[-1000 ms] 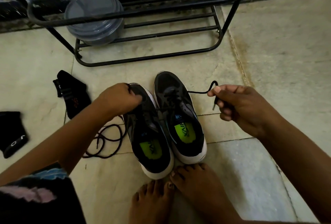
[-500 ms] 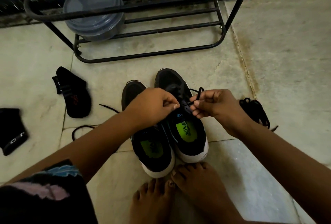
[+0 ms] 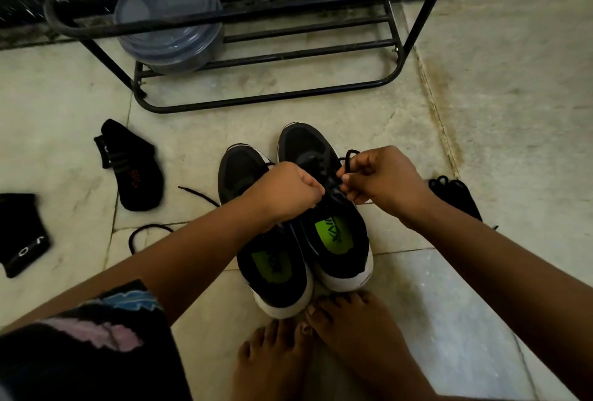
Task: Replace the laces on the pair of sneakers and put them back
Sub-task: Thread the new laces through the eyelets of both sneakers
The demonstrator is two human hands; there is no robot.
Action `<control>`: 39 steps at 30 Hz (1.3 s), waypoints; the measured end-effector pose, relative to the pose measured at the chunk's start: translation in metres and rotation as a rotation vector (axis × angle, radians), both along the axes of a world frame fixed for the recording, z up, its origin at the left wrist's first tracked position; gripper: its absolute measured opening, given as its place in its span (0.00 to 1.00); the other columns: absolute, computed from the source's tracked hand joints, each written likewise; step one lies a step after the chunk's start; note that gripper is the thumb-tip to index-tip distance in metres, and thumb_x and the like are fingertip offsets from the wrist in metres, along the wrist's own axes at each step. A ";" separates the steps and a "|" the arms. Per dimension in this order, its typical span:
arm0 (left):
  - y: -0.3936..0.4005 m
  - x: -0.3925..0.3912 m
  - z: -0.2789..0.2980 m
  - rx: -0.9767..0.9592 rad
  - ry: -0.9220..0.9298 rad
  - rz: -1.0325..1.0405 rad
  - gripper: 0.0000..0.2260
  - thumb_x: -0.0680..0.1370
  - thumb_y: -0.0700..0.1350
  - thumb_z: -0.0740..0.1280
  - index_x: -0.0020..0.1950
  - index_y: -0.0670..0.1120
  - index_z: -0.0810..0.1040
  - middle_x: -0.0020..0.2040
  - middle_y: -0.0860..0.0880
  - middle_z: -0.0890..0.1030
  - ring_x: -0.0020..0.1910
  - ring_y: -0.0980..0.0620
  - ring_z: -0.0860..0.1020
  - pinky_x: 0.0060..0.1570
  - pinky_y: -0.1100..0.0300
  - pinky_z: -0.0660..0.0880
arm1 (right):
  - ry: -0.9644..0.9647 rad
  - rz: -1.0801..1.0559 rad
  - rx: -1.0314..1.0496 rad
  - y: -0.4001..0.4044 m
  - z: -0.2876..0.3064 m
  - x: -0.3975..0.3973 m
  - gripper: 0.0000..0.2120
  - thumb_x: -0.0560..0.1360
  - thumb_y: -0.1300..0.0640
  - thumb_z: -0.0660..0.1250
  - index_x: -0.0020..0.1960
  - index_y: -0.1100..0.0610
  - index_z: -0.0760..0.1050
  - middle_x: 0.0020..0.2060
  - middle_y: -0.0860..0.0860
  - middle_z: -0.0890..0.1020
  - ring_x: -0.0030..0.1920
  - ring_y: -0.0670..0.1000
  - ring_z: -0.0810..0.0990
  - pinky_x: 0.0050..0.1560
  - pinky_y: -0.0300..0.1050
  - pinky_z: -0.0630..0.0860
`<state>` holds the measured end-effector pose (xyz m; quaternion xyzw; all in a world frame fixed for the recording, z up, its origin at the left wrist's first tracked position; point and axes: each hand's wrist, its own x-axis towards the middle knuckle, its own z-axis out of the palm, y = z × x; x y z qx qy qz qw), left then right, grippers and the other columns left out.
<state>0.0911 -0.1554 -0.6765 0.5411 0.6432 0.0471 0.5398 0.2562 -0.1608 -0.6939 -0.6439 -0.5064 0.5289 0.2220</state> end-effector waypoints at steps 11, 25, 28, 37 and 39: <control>0.000 -0.004 -0.008 -0.291 -0.103 0.184 0.08 0.79 0.42 0.61 0.51 0.53 0.77 0.39 0.55 0.78 0.28 0.60 0.67 0.25 0.67 0.56 | -0.012 0.008 0.022 0.003 -0.001 -0.008 0.06 0.76 0.65 0.66 0.43 0.59 0.80 0.32 0.53 0.81 0.30 0.47 0.78 0.34 0.39 0.78; 0.005 0.002 -0.013 -0.342 -0.038 0.126 0.07 0.80 0.43 0.60 0.48 0.53 0.75 0.36 0.54 0.79 0.28 0.59 0.70 0.26 0.66 0.58 | -0.118 -0.022 0.116 -0.012 -0.026 -0.014 0.06 0.74 0.59 0.69 0.42 0.61 0.81 0.35 0.51 0.81 0.29 0.42 0.73 0.33 0.35 0.70; 0.004 0.005 -0.015 -0.306 -0.013 0.096 0.07 0.80 0.44 0.61 0.54 0.53 0.76 0.37 0.55 0.79 0.28 0.59 0.70 0.27 0.65 0.57 | -0.140 0.000 0.195 -0.019 -0.032 -0.016 0.04 0.74 0.59 0.69 0.40 0.56 0.78 0.41 0.52 0.83 0.29 0.40 0.74 0.33 0.28 0.68; -0.006 0.011 -0.016 -0.175 -0.060 0.198 0.04 0.79 0.39 0.64 0.49 0.47 0.77 0.36 0.51 0.78 0.29 0.57 0.69 0.16 0.73 0.61 | -0.261 0.166 0.358 -0.042 -0.044 -0.014 0.18 0.72 0.60 0.68 0.60 0.56 0.71 0.51 0.47 0.69 0.44 0.46 0.73 0.38 0.35 0.70; -0.007 0.011 -0.019 -0.148 -0.060 0.202 0.04 0.78 0.39 0.64 0.48 0.46 0.78 0.36 0.51 0.79 0.30 0.56 0.70 0.20 0.72 0.65 | -0.279 0.169 0.356 -0.042 -0.046 -0.011 0.19 0.71 0.64 0.66 0.61 0.58 0.69 0.53 0.50 0.70 0.43 0.49 0.74 0.36 0.37 0.70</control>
